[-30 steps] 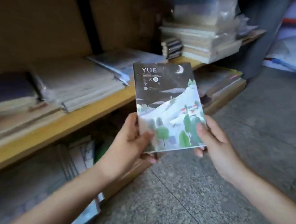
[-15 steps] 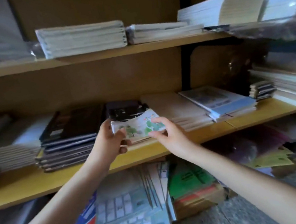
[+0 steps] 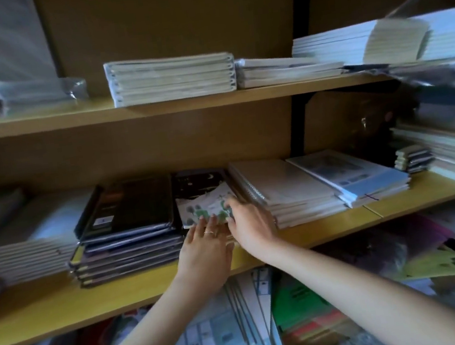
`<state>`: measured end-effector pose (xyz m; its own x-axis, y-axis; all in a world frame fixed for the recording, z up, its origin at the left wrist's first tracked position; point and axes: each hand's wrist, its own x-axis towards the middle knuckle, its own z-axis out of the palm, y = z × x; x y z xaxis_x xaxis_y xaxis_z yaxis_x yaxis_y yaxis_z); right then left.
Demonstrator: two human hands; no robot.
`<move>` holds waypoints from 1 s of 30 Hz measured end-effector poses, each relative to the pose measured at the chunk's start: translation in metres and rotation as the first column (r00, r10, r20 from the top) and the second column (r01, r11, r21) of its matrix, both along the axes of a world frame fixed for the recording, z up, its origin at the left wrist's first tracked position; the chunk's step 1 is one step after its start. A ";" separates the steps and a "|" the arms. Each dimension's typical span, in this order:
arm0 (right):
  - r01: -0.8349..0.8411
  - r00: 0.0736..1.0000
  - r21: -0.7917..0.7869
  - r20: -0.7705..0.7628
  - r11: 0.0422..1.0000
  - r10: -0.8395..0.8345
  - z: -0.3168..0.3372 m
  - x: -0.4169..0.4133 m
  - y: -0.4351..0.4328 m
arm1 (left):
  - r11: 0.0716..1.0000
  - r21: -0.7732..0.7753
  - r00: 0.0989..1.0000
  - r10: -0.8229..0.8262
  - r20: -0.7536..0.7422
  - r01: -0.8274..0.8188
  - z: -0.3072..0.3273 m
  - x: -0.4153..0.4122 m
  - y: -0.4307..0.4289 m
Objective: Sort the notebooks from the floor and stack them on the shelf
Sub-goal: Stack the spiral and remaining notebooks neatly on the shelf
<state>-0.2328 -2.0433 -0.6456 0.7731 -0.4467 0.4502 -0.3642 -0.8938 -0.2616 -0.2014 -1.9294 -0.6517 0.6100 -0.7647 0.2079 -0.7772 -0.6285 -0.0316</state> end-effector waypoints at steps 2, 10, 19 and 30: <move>-0.044 0.999 0.045 0.028 0.998 0.042 -0.005 -0.003 -0.003 | 0.995 0.100 1.000 0.020 0.007 -0.021 -0.005 0.004 -0.008; -0.196 0.940 0.041 0.292 0.980 0.176 -0.015 -0.044 -0.046 | 0.997 0.054 0.998 0.044 0.039 -0.046 -0.017 0.019 -0.031; -0.295 0.815 0.185 0.561 0.937 0.145 -0.028 -0.067 -0.110 | 0.995 0.061 0.995 0.082 0.051 -0.085 -0.011 -0.001 -0.027; 0.040 0.525 0.255 0.817 0.966 -0.237 -0.041 -0.119 -0.239 | 0.922 -0.147 0.933 -0.348 0.092 0.358 -0.021 -0.116 -0.167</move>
